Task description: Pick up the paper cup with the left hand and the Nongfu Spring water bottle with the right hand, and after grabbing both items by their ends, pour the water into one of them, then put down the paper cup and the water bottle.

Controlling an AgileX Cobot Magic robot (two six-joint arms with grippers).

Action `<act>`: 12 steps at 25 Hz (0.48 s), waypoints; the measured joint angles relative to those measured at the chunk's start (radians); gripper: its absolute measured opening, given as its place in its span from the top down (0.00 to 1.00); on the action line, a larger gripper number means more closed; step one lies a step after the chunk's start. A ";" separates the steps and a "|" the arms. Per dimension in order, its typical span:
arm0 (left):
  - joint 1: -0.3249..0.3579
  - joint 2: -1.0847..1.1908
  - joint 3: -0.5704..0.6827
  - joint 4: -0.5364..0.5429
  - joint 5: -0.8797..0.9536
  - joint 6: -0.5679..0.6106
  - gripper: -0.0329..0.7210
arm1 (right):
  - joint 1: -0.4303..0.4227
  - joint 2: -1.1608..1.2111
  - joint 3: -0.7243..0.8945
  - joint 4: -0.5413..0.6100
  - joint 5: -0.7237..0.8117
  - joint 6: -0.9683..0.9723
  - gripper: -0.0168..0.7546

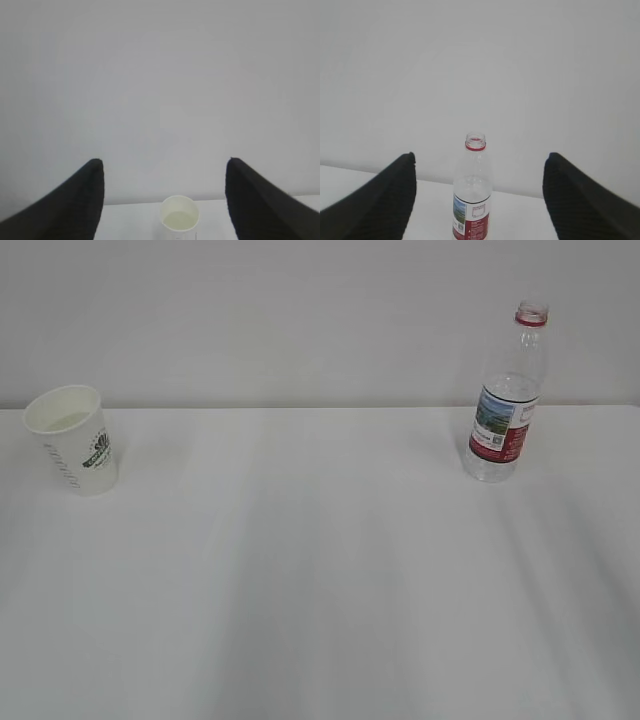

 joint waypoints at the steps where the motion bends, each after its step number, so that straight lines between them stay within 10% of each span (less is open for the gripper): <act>1: 0.000 -0.010 -0.007 0.003 0.027 0.000 0.23 | 0.000 -0.017 0.002 0.000 0.022 0.000 0.21; 12: 0.000 -0.104 -0.013 0.032 0.244 0.000 0.23 | 0.000 -0.181 0.004 0.000 0.250 0.000 0.21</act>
